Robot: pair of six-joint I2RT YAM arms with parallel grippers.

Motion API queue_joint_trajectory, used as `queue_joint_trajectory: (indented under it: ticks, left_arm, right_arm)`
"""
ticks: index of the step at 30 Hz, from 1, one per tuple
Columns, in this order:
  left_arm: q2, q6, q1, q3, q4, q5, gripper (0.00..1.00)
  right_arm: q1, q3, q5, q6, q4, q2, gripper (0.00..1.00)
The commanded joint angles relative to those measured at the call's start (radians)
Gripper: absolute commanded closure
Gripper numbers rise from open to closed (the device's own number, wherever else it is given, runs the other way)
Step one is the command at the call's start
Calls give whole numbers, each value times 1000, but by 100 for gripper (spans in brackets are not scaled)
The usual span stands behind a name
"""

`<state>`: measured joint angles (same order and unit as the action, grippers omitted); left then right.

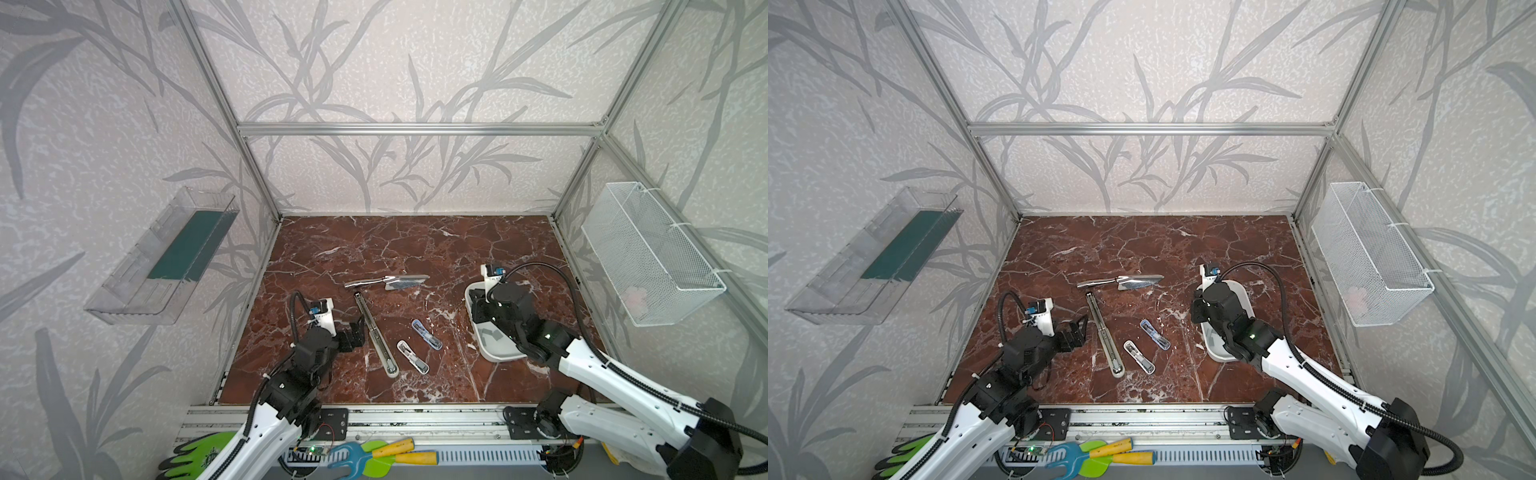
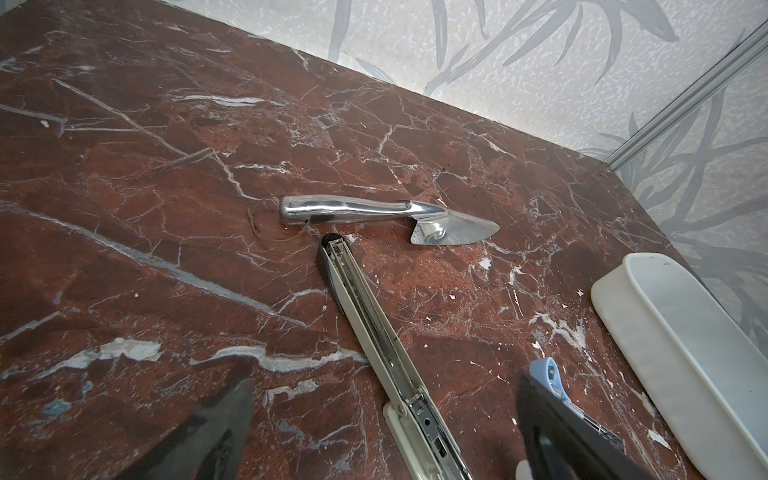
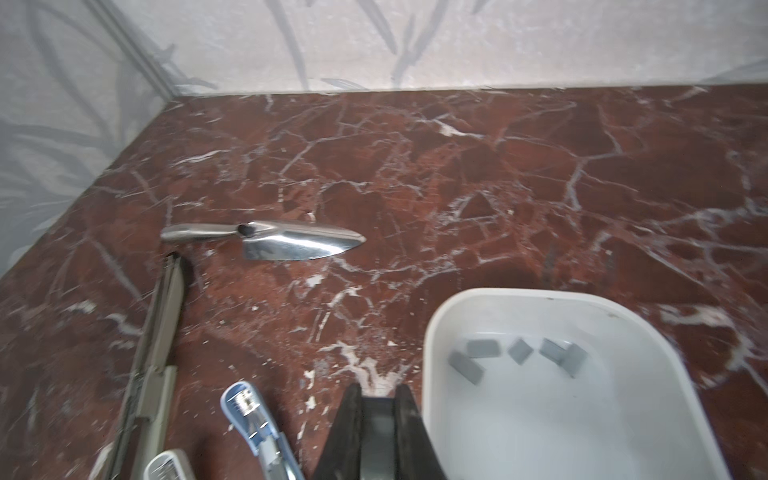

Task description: Load the staples into the stapler

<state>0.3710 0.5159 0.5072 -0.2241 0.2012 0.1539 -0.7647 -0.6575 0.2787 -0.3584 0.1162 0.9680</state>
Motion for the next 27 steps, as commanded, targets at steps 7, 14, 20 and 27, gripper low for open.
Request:
queue_joint_trajectory:
  ticks: [7, 14, 20, 27]
  left_arm:
    - [10, -5, -3, 5, -25, 0, 1]
    - [23, -5, -3, 2, -29, 0, 1]
    - [29, -7, -4, 2, -32, -1, 1]
    - [32, -7, -3, 2, -33, -2, 1]
  right_arm:
    - [-235, 12, -20, 101, -114, 118, 96]
    - [-329, 119, -46, 68, -219, 171, 92]
    - [-329, 196, -88, 174, -302, 196, 92]
    - [-322, 243, -72, 245, -404, 201, 89]
